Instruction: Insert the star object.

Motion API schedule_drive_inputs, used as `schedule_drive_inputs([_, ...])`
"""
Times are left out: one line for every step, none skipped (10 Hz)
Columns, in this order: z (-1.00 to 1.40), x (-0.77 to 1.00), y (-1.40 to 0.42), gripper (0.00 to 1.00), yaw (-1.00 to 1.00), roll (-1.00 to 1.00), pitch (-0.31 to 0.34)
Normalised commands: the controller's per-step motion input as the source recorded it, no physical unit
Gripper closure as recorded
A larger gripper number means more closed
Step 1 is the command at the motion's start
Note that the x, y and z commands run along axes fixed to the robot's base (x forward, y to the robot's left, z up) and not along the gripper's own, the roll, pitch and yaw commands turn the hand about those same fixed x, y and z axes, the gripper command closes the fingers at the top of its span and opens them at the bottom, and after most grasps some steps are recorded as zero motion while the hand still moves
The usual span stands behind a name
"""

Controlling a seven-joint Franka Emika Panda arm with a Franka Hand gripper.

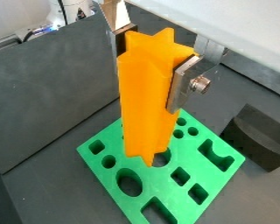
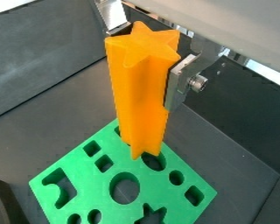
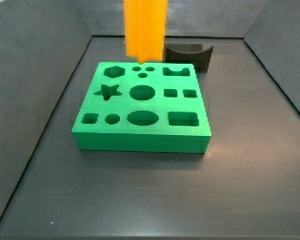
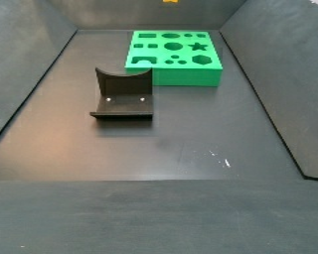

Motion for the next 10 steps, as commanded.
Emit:
schedule_drive_inputs([-0.39,-0.03,0.1,1.0,0.0,-0.1,0.0])
schedule_drive_inputs([-0.56,-0.09,0.16,1.0,0.0,-0.06,0.0])
schedule_drive_inputs([-0.72,-0.24,0.19,1.0,0.0,-0.07,0.0])
schedule_drive_inputs([-0.79,-0.45,0.27,1.0,0.0,-0.1,-0.061])
schedule_drive_inputs([-0.76,-0.46,0.28,1.0,0.0,-0.13,-0.094])
schedule_drive_inputs([-0.57,-0.41,0.29,1.0,0.0,-0.22,-0.16])
schedule_drive_inputs([-0.44,-0.37,0.3,1.0,0.01,-0.27,-0.18])
schedule_drive_inputs([-0.33,-0.33,0.3,1.0,0.02,-0.22,-0.14])
schedule_drive_inputs([-0.23,-0.29,0.25,1.0,0.01,-0.18,-0.106])
schedule_drive_inputs([-0.22,-0.29,0.22,1.0,0.04,-0.17,-0.107])
